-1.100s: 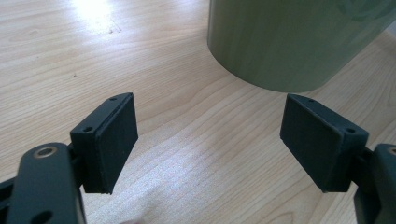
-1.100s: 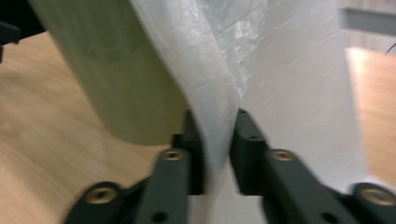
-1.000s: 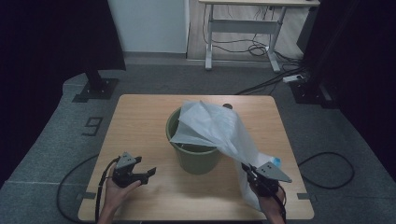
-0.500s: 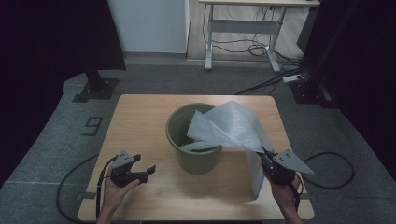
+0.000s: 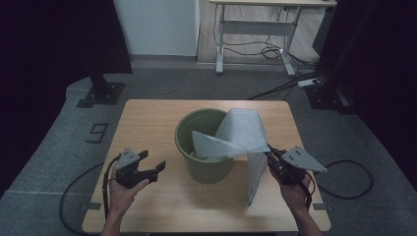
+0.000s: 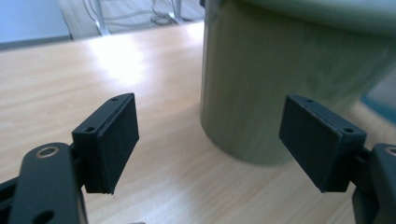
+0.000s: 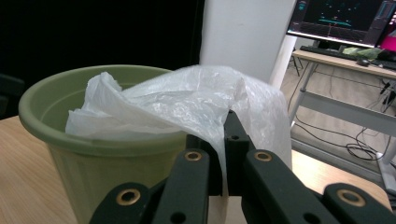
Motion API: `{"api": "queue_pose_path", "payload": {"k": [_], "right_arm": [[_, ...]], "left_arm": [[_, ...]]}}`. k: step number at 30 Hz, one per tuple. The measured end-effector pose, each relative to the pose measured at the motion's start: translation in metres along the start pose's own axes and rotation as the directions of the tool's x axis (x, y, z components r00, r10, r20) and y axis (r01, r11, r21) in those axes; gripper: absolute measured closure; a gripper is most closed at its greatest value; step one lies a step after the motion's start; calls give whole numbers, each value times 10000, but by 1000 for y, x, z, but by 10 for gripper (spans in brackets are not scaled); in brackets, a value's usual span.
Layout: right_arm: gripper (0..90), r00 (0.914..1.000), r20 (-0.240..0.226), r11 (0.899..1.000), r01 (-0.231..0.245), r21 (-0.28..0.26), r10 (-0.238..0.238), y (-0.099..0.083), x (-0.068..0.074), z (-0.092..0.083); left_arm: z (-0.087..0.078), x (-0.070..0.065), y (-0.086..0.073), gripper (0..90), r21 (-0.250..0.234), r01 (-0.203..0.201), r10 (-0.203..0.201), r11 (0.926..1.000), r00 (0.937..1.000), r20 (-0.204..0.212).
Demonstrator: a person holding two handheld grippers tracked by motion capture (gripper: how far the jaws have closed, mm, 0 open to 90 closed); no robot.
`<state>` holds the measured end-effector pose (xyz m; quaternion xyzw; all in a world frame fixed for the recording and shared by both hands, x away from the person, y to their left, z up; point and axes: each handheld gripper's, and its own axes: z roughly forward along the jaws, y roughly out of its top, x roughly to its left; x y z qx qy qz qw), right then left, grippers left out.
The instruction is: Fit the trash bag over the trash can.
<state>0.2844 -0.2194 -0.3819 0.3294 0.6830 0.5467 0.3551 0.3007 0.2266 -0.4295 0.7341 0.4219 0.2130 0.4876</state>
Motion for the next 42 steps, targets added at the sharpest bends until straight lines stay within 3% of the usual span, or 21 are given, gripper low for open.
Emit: {"api": "queue_pose_path", "payload": {"k": [2,8,9,17,22,33,42], "right_arm": [[883,9999,-100,10000,-47,70,48,2,1,5],[882,9998,-197,9998,24,189,-20,6,2,12],[883,9997,-254,9998,52,191,-47,10,2,14],[883,9990,-452,9990,31,439,-11,21,5,25],[882,9981,-607,9983,-13,589,49,24,8,30],[880,9946,-1034,9959,64,900,29,34,19,41],[876,9924,-1210,9950,-95,993,215,35,28,50]], "left_arm": [[-4,-6,12,194,-329,4,-4,9995,10000,-15],[-3,-16,36,185,-635,30,-30,9980,10000,1],[-2,-23,45,181,-747,2,7,9972,9999,113],[14,-55,69,179,-753,-535,598,9957,9947,837],[25,-67,75,179,-691,-670,754,9954,9890,1275],[34,-83,78,171,-776,-899,1035,9929,9754,1944],[43,-98,75,165,-767,-1100,1234,9910,9720,2000]]}}
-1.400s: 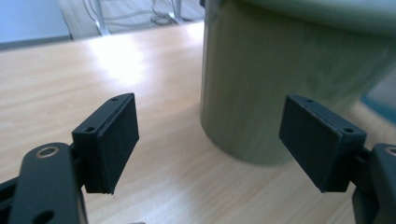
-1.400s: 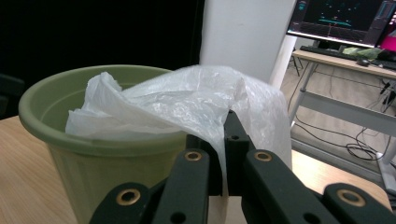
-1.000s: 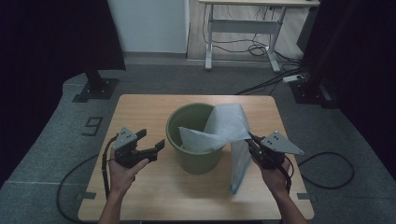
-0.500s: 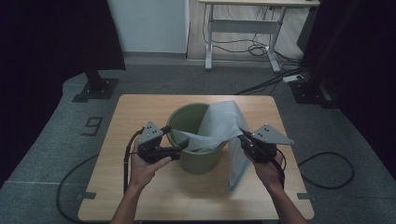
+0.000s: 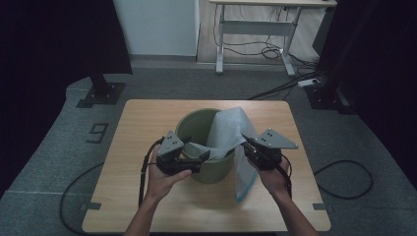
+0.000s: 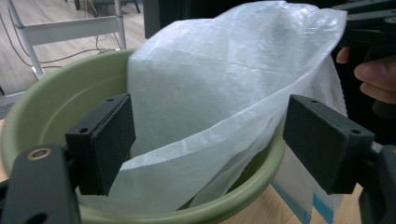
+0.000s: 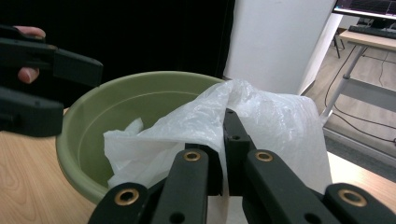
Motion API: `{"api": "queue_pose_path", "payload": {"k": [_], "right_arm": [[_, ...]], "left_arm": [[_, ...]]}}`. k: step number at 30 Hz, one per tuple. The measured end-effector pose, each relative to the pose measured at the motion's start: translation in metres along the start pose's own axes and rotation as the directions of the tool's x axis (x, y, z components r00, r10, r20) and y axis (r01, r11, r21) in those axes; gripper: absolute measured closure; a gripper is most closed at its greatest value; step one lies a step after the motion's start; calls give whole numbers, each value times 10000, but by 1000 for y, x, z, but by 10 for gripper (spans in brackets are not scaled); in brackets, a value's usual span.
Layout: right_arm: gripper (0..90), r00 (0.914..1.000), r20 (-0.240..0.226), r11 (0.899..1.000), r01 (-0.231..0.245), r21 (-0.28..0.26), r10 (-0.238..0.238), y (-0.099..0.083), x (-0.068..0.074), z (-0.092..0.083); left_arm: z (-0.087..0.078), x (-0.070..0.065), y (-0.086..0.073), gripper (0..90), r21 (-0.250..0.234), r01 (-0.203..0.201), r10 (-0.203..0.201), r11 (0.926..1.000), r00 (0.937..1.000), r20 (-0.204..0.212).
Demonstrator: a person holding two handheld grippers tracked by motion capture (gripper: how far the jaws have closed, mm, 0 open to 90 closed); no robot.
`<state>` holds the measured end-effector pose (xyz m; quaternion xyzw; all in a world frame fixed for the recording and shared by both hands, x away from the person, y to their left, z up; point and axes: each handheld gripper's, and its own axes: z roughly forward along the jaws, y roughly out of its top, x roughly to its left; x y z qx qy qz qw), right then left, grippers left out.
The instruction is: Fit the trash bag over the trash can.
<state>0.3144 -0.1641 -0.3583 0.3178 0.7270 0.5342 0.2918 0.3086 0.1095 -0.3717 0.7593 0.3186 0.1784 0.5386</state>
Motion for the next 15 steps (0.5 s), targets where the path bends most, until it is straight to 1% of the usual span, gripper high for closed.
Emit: {"api": "queue_pose_path", "payload": {"k": [7,9,10,11,12,13,14,15], "right_arm": [[868,9999,-15,9998,-165,61,165,2,1,4],[863,9997,-44,9996,-258,59,259,2,1,5],[860,9996,-69,9996,-266,55,266,2,2,5],[857,9996,-92,9997,-255,39,256,2,2,4],[857,9996,-92,9997,-255,39,256,2,2,4],[856,9996,-102,9997,-264,17,264,1,2,4],[853,9995,-139,9996,-291,-25,291,1,2,2],[853,9995,-139,9996,-291,-25,291,1,2,2]], "left_arm": [[12,-15,4,163,93,-270,268,9996,9994,213],[16,-17,5,172,165,-312,309,9994,9994,173],[18,-18,5,188,172,-312,309,9994,9994,146],[20,-19,5,236,201,-291,288,9994,9995,120],[21,-20,5,236,196,-276,275,9994,9996,49],[23,-21,6,258,182,-284,286,9994,9995,-119],[25,-23,5,307,146,-315,316,9994,9995,-76],[25,-23,5,312,146,-315,316,9994,9995,-76]]}}
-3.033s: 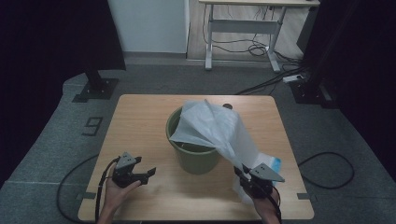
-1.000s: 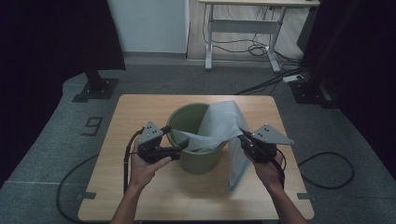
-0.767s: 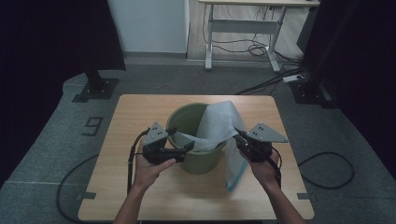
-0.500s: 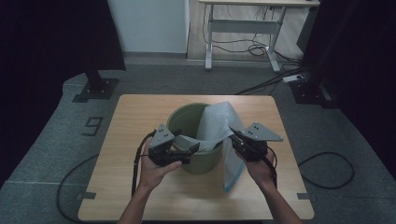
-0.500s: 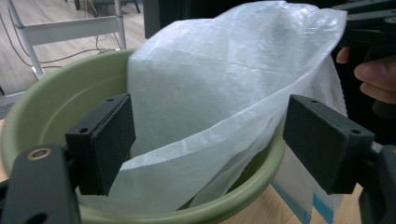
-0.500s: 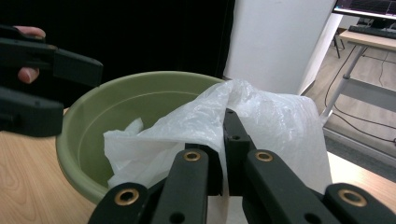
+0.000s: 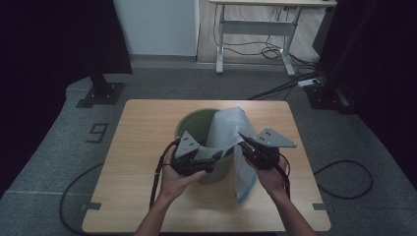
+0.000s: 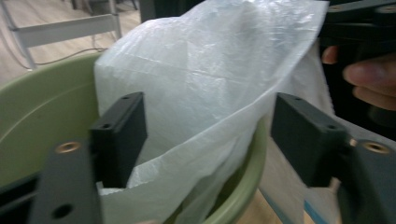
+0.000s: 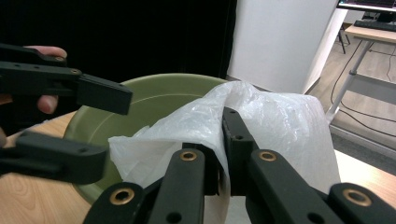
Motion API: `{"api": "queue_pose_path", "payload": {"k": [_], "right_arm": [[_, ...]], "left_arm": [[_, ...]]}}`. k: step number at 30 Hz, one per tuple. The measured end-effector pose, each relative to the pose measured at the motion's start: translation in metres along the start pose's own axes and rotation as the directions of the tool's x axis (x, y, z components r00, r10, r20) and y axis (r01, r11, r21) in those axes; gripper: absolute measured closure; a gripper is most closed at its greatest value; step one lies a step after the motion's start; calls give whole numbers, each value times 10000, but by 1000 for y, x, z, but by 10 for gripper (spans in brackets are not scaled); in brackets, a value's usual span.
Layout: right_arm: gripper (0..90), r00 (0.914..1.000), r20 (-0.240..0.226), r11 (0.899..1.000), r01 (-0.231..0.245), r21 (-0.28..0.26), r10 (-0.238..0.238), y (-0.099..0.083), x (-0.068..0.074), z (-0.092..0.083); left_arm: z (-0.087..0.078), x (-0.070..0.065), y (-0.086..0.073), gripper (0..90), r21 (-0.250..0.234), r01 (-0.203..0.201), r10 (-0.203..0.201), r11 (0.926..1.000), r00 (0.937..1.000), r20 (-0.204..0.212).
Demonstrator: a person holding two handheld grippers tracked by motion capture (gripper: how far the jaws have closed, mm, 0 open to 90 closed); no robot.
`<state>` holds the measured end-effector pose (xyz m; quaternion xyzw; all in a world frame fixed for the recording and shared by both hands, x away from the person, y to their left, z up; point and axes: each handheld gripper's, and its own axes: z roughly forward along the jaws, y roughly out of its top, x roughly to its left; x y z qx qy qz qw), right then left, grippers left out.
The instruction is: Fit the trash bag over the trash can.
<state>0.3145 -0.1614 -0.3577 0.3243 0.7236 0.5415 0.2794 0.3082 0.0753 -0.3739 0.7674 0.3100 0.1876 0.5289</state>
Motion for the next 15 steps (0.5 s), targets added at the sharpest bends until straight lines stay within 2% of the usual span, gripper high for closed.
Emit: {"api": "queue_pose_path", "payload": {"k": [4,6,10,13,15], "right_arm": [[853,10000,57,9999,23,-114,-22,0,0,-6],[853,9999,87,9999,-119,-51,120,-1,-4,-6],[853,9991,-48,9991,-416,-24,416,-2,-8,-2],[853,9986,-173,9988,-494,-59,493,-4,-6,0],[848,9985,-225,9987,-508,-76,506,-4,-5,1]], "left_arm": [[6,-6,-3,306,176,-162,156,9997,9994,300],[8,-9,-4,301,180,-194,187,9997,9991,376],[16,-13,-4,313,235,-307,300,9993,9991,299],[22,-15,-3,363,272,-336,331,9991,9993,175],[24,-17,-2,442,233,-291,285,9993,9993,251]]}}
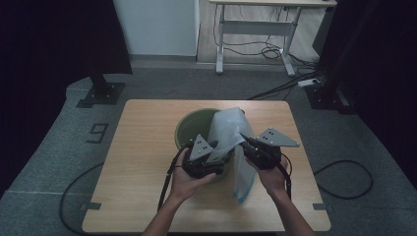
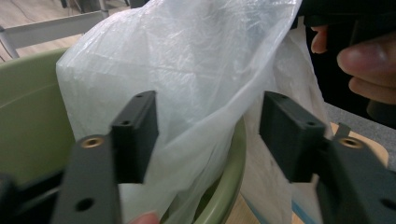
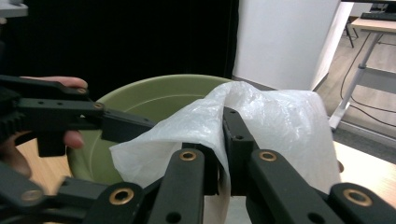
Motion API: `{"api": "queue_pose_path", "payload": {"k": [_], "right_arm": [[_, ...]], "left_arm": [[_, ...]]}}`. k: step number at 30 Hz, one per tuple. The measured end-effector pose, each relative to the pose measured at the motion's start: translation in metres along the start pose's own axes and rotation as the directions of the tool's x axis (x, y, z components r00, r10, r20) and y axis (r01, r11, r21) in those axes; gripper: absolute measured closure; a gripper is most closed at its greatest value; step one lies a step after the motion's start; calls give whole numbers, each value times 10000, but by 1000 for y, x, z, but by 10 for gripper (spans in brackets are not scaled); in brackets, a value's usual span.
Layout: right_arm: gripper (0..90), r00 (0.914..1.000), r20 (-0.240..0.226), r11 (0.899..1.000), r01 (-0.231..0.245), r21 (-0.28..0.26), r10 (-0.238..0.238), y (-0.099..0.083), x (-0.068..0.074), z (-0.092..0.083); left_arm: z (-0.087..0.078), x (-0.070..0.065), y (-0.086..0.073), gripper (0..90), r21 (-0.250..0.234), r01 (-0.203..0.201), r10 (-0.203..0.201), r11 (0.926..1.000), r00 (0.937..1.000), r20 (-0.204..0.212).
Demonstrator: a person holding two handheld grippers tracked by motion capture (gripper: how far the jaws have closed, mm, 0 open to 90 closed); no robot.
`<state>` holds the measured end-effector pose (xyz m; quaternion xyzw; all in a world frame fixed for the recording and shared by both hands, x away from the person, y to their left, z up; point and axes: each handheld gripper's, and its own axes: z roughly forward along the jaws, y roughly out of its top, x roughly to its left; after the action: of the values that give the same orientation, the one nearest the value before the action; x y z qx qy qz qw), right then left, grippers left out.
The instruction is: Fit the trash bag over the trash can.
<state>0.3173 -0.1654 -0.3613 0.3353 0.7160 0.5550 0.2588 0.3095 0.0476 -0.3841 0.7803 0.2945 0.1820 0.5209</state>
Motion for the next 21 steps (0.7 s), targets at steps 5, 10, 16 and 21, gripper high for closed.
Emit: {"api": "queue_pose_path", "payload": {"k": [5,10,16,21], "right_arm": [[779,9999,-106,10000,3,22,-3,-2,0,-3],[680,9998,-195,10000,22,65,-21,-8,1,-6],[397,9992,171,9994,355,-52,-354,-30,12,-17],[306,9990,348,9996,294,-30,-292,-63,27,-24]], "left_arm": [[0,-2,1,697,-29,-6,7,10000,9994,340],[-2,2,1,854,-29,245,-243,9997,9979,607],[-9,9,2,892,-441,506,-494,9977,9984,280],[-11,12,4,894,-484,666,-658,9966,9977,181]]}}
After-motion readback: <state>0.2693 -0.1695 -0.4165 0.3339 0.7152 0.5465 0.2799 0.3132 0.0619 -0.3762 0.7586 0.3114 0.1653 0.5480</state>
